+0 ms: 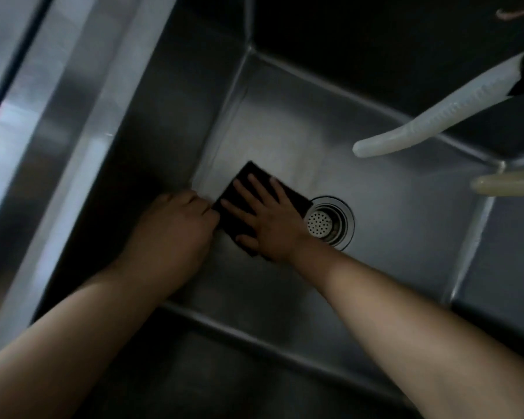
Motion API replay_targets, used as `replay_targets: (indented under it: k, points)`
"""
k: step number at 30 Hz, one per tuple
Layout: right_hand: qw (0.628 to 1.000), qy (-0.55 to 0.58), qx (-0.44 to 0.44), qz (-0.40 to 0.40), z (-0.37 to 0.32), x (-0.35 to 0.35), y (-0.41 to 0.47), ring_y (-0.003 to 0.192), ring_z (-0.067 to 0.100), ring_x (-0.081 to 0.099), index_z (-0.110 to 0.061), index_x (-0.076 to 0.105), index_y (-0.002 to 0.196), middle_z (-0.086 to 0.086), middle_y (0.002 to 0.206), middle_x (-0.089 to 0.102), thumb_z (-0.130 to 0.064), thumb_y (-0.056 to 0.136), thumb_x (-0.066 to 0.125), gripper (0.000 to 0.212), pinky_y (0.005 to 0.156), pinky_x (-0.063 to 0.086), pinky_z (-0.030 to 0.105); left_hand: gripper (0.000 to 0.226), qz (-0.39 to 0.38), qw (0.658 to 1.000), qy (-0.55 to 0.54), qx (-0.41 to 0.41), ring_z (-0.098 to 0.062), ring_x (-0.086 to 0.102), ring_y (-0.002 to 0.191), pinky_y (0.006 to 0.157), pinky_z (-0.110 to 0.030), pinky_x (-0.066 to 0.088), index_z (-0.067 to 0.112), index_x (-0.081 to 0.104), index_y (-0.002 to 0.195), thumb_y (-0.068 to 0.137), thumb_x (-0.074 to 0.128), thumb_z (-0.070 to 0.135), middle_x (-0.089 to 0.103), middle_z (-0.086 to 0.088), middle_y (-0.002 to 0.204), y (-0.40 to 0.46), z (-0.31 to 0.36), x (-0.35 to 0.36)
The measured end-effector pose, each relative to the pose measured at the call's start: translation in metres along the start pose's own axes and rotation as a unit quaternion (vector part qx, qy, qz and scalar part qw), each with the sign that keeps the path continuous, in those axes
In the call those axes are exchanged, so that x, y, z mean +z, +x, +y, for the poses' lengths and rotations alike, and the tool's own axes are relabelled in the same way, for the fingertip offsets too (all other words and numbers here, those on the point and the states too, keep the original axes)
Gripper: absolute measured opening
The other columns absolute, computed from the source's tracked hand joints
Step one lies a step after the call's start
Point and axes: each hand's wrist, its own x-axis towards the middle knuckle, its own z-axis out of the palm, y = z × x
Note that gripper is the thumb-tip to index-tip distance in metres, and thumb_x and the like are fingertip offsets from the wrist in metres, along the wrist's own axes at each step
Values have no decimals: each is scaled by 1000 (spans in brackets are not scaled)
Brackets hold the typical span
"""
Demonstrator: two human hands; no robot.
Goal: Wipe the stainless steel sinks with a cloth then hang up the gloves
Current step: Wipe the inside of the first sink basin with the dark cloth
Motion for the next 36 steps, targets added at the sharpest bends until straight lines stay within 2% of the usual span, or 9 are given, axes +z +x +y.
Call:
replay_targets:
  k: [5,9,14,17,21,26,29,34,36]
  points:
    - [997,-21,68,26,57,-23,72,146,33,1,-35,14,150,6,159,10,-59,90,35,68,114,-6,50,21,-15,1000,3,-22,-32,62,80,69,-37,50,12,71,79,66,56,19,68,-10,79,5,-1,0]
    - [990,-16,128,50,108,-33,83,146,31,2,-34,14,150,6,159,11,-60,90,33,68,114,-4,49,28,-11,999,-7,-29,-32,62,82,71,-39,52,12,70,80,69,47,22,68,-9,79,10,2,2]
    - [982,-24,182,41,162,-33,41,146,28,-2,-32,11,151,6,160,3,-60,91,25,68,114,-4,46,16,0,1000,11,-15,-33,61,76,66,-40,52,12,67,74,64,58,21,65,-10,74,16,11,3]
    - [971,2,233,56,176,-31,-2,145,31,7,-28,17,149,10,158,12,-62,87,20,70,114,6,51,13,14,1000,5,-13,-33,62,77,66,-41,52,10,69,74,64,64,17,65,-11,74,19,17,4]
    - [951,3,306,35,186,-14,-75,145,32,-3,-27,10,151,10,159,4,-53,94,36,68,114,-4,51,18,22,1000,-8,-11,-33,64,77,65,-38,53,11,70,75,59,76,15,67,-10,75,23,26,6]
    - [920,39,388,-18,162,6,-163,145,32,-5,-27,3,151,14,159,0,-56,89,24,71,114,-3,52,22,-3,1000,-19,-16,-34,62,85,69,-42,53,8,70,81,62,78,13,67,-12,81,23,27,7]
    - [910,49,409,-40,124,12,-198,144,39,1,-19,12,150,21,157,8,-62,85,13,78,113,3,57,21,-12,999,-14,-34,-36,59,90,72,-43,51,6,70,87,68,72,14,67,-15,87,22,21,3]
    - [933,47,353,-60,49,24,-230,138,46,16,-11,32,145,29,149,25,-62,92,3,79,108,9,59,16,7,997,-29,-76,-37,53,97,78,-41,44,4,65,88,76,60,14,64,-17,92,22,9,-3]
    - [951,33,302,-57,22,30,-229,137,46,17,-12,31,143,31,146,30,-59,94,2,74,107,11,60,12,11,996,-32,-80,-36,51,97,77,-40,43,5,61,84,78,58,15,62,-17,93,22,5,-4]
